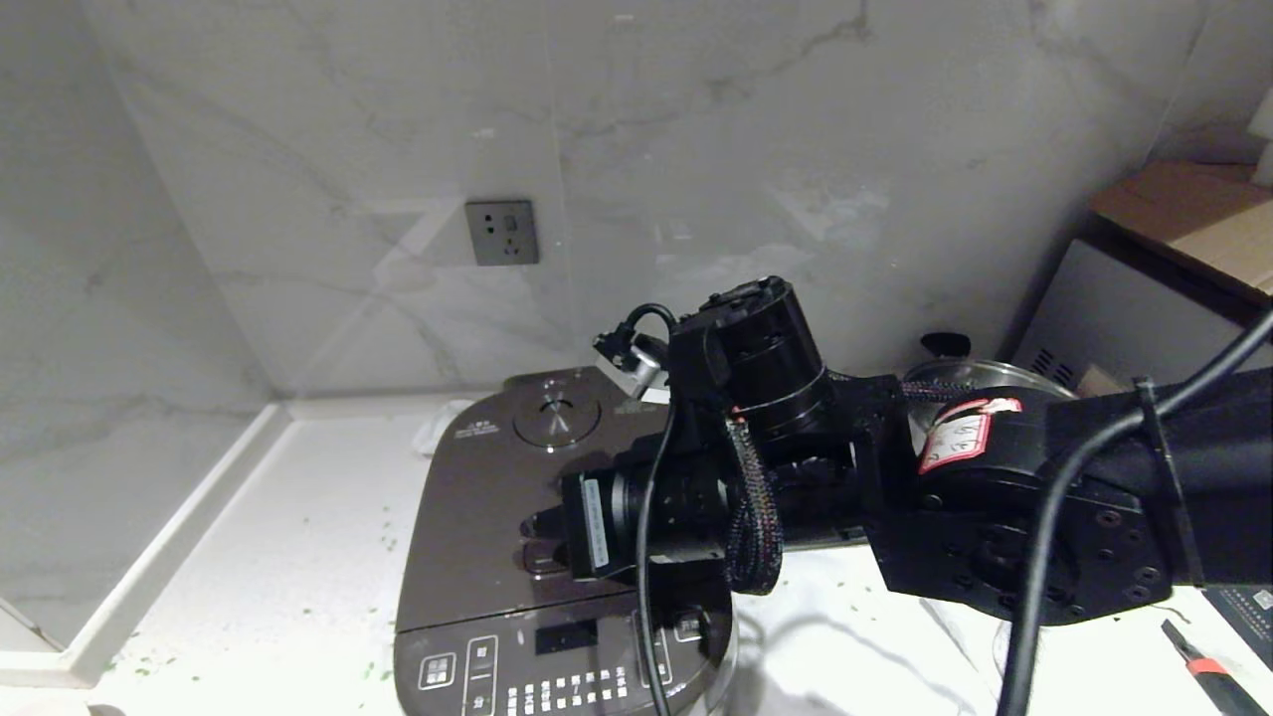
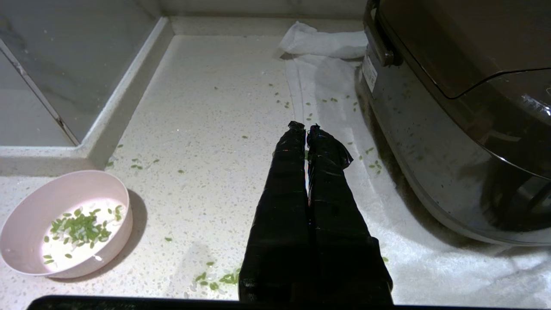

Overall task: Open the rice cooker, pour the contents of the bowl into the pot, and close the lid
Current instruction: Open the rice cooker

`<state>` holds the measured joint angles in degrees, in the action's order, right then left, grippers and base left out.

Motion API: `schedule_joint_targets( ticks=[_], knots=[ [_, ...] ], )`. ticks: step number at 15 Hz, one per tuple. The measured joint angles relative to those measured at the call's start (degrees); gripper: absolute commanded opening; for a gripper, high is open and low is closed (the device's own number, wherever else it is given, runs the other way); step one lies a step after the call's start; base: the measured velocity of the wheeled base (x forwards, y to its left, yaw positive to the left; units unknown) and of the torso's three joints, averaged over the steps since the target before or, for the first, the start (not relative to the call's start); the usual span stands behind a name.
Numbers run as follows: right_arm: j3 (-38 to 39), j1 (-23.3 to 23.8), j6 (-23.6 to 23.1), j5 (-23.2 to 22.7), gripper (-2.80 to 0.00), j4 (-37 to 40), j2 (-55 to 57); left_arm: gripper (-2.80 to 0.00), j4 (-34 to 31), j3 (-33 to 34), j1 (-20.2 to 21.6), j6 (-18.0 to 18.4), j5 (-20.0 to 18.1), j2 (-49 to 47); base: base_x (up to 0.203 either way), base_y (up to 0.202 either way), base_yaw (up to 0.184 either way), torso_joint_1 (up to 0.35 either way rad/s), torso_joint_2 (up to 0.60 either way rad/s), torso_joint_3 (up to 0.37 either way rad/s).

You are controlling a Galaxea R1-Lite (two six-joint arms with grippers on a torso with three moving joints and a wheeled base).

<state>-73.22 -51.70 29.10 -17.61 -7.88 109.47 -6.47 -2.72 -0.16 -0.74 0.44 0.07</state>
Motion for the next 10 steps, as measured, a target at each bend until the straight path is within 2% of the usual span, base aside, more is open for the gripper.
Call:
schedule_joint_targets(
  ticks=[4, 10],
  knots=[
    [0.3, 0.2, -0.07, 2.98, -2.8, 0.09, 1.44, -2.8, 0.0, -0.02, -0.02, -0.02, 0.0, 0.0, 0.0, 0.0, 0.0, 0.0, 0.0, 0.0],
    [1.67, 0.63, -0.24, 3.37, -2.8, -0.22, 3.01, -2.8, 0.0, -0.02, -0.02, -0.02, -0.02, 0.0, 0.0, 0.0, 0.0, 0.0, 0.0, 0.0]
  ],
)
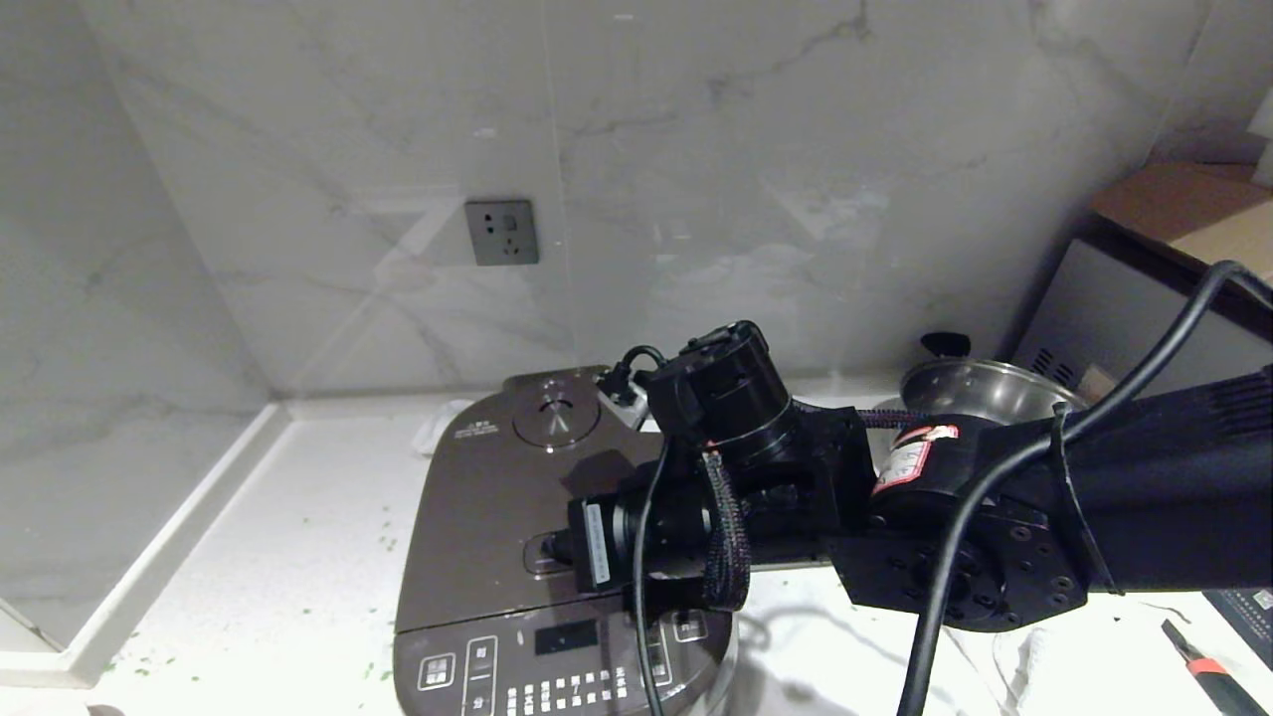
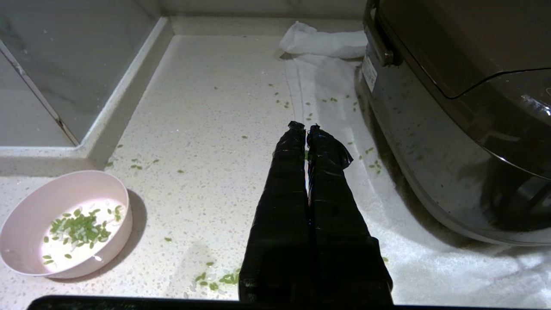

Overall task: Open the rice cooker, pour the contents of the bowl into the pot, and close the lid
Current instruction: Open the rice cooker

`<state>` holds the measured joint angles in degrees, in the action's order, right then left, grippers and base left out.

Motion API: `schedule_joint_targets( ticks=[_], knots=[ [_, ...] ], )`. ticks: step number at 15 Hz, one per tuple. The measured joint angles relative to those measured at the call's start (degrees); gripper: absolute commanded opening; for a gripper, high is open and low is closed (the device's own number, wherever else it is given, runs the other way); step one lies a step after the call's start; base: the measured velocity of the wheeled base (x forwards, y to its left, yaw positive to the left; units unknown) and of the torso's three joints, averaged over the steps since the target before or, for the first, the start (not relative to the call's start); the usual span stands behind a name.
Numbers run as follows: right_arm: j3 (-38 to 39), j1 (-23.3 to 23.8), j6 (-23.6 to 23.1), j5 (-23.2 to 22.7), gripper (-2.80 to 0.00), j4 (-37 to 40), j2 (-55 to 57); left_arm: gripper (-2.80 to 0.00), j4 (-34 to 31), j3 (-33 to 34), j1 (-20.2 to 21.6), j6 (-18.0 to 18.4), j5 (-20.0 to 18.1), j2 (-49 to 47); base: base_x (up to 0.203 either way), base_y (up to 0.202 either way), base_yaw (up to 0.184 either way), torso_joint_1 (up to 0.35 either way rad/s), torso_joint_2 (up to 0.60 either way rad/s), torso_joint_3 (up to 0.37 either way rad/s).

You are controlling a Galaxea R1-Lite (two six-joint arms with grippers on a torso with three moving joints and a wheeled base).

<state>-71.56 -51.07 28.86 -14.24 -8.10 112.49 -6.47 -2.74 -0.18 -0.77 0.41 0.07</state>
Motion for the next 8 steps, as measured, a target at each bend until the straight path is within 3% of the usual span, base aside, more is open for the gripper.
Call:
schedule_joint_targets(
  ticks=[8],
  knots=[
    [-0.11, 1.19, -0.05, -0.06, -2.8, -0.3, 0.8, -2.8, 0.0, 0.02, 0.0, 0.0, 0.0, 0.0, 0.0, 0.0, 0.0, 0.0, 0.0, 0.0]
  ],
)
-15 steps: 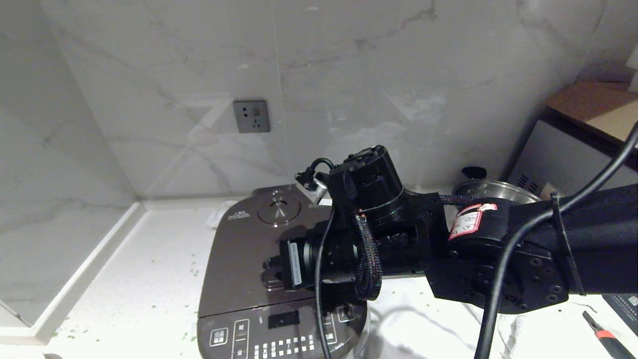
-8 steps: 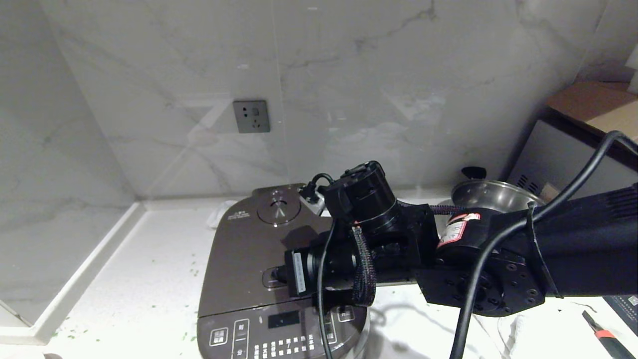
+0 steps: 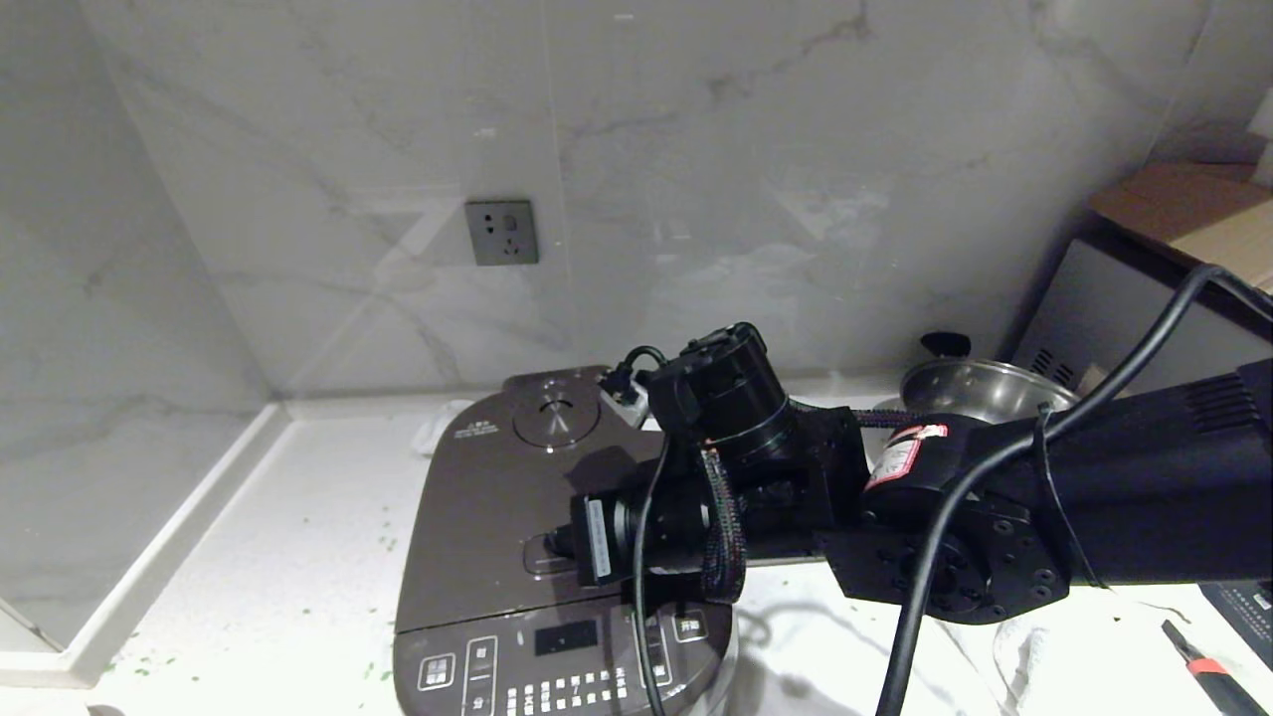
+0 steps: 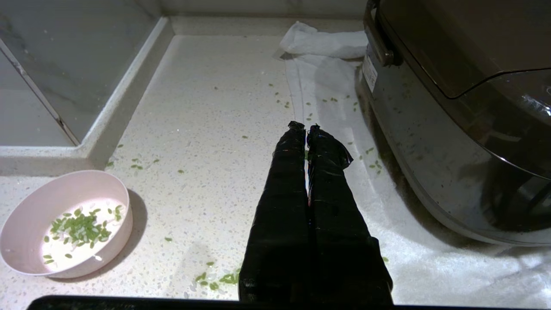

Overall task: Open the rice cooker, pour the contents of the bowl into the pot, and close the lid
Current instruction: Open the rice cooker

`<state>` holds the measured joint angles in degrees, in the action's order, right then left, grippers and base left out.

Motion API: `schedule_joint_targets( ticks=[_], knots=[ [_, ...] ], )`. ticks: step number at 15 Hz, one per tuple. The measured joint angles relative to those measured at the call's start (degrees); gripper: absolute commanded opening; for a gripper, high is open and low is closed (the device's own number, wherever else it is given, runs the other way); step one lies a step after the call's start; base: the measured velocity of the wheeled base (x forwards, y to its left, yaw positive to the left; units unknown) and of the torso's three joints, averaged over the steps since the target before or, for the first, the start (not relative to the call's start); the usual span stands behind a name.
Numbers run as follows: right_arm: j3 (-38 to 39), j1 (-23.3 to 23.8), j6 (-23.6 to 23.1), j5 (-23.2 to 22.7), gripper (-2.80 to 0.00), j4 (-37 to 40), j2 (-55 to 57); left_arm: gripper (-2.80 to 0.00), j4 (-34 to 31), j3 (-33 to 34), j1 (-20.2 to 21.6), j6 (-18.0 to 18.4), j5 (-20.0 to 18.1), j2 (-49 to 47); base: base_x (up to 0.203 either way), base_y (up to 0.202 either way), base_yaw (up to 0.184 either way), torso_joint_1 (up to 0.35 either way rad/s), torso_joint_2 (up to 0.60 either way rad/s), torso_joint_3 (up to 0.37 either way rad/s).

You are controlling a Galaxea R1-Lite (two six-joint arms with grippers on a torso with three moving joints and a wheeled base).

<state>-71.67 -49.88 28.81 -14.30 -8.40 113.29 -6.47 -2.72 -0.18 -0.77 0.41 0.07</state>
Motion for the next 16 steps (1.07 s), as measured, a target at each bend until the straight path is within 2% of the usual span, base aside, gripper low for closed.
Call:
schedule_joint_targets(
  ticks=[13, 16],
  knots=[
    [1.59, 0.3, 0.21, -0.14, -2.8, -0.17, 0.05, -2.8, 0.01, 0.0, 0.0, 0.03, 0.0, 0.0, 0.0, 0.0, 0.0, 0.0, 0.0, 0.0],
    [0.49, 0.27, -1.54, 2.38, -2.8, -0.68, -2.28, -2.8, 0.0, 0.0, 0.0, -0.02, 0.0, 0.0, 0.0, 0.0, 0.0, 0.0, 0.0, 0.0]
  ],
)
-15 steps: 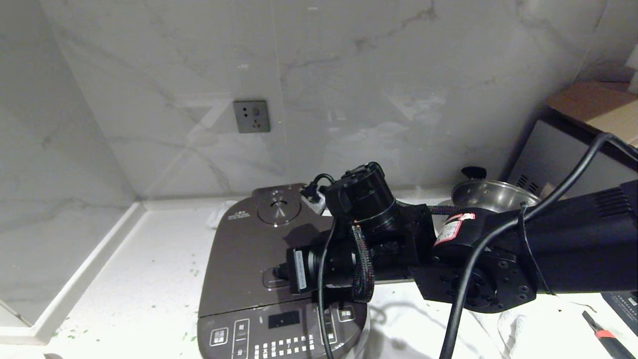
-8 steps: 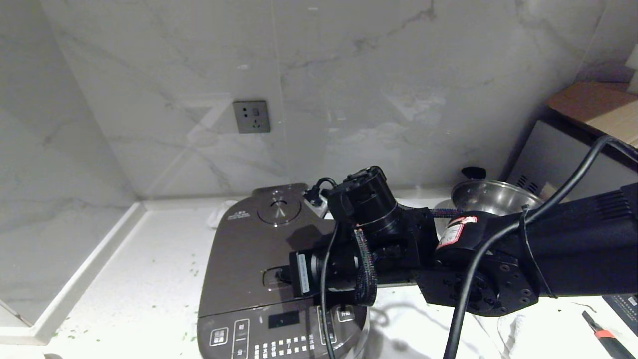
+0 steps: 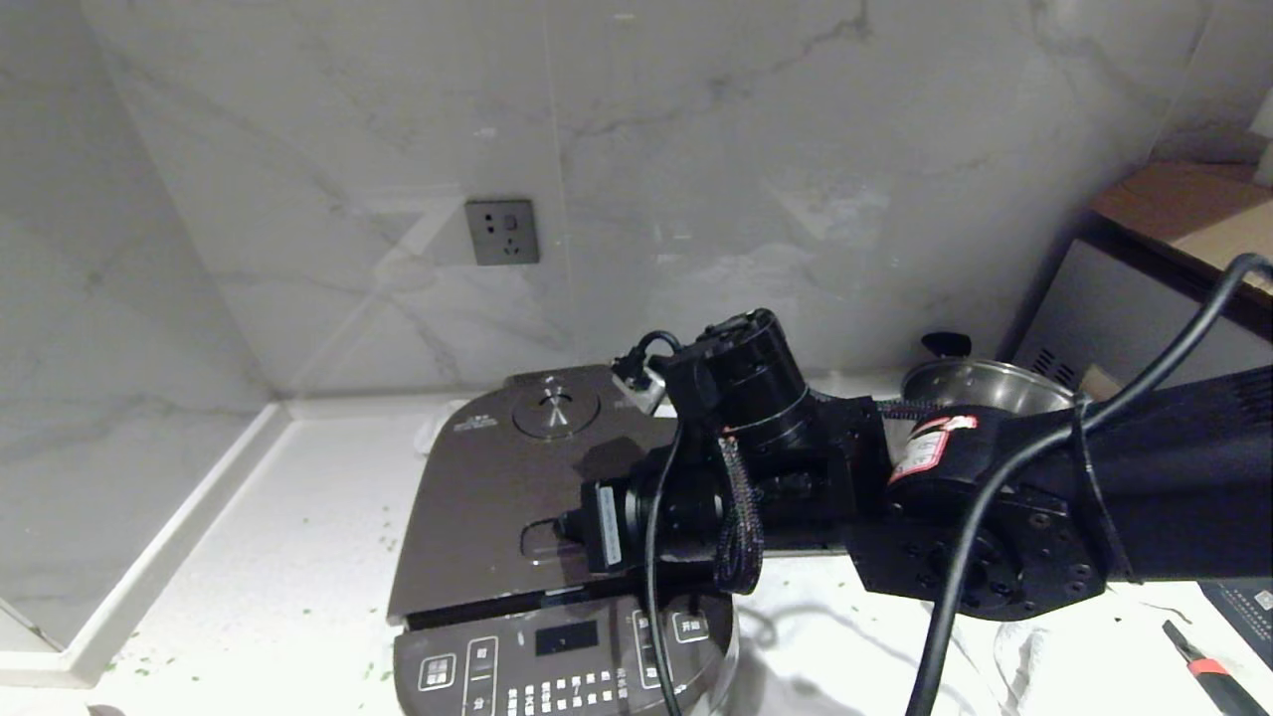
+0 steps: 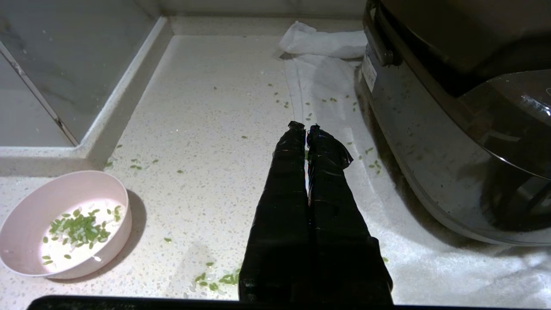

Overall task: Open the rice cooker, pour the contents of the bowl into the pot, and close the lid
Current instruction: Open the rice cooker

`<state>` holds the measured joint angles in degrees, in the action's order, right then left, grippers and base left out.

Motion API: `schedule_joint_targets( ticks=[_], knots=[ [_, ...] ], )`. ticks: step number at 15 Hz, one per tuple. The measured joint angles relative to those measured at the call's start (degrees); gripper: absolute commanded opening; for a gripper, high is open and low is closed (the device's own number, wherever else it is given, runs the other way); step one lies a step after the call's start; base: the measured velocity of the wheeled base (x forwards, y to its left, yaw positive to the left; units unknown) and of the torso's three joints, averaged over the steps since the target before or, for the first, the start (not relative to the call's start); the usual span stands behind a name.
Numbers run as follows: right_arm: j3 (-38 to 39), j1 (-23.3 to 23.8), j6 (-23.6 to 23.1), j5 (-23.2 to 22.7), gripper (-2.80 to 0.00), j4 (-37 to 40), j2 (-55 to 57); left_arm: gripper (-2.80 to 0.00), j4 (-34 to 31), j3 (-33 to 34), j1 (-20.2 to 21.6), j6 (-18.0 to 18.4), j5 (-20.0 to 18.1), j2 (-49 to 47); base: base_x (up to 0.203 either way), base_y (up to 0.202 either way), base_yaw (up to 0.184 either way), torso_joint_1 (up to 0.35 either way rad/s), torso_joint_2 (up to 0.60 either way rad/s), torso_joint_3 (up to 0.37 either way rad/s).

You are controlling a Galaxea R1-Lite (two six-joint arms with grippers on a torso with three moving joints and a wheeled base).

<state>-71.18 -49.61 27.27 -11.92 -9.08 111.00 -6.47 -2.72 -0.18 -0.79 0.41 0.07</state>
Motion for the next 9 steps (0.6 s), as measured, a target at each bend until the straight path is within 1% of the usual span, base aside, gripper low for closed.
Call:
schedule_joint_targets(
  ticks=[2, 6, 9],
  knots=[
    [-1.27, -0.24, -2.47, 2.34, -2.8, -0.79, -2.84, -2.8, 0.0, 0.0, 0.02, 0.03, 0.0, 0.0, 0.0, 0.0, 0.0, 0.0, 0.0, 0.0],
    [-3.38, -0.64, -3.34, 3.76, -2.8, -1.11, -9.58, -2.8, 0.0, 0.0, 0.0, 0.03, 0.01, 0.0, 0.0, 0.0, 0.0, 0.0, 0.0, 0.0],
    [-3.38, -0.63, -6.1, 7.38, -2.8, -1.0, -14.39, -2.8, 0.0, 0.0, 0.0, 0.02, 0.0, 0.0, 0.0, 0.0, 0.0, 0.0, 0.0, 0.0]
  ],
)
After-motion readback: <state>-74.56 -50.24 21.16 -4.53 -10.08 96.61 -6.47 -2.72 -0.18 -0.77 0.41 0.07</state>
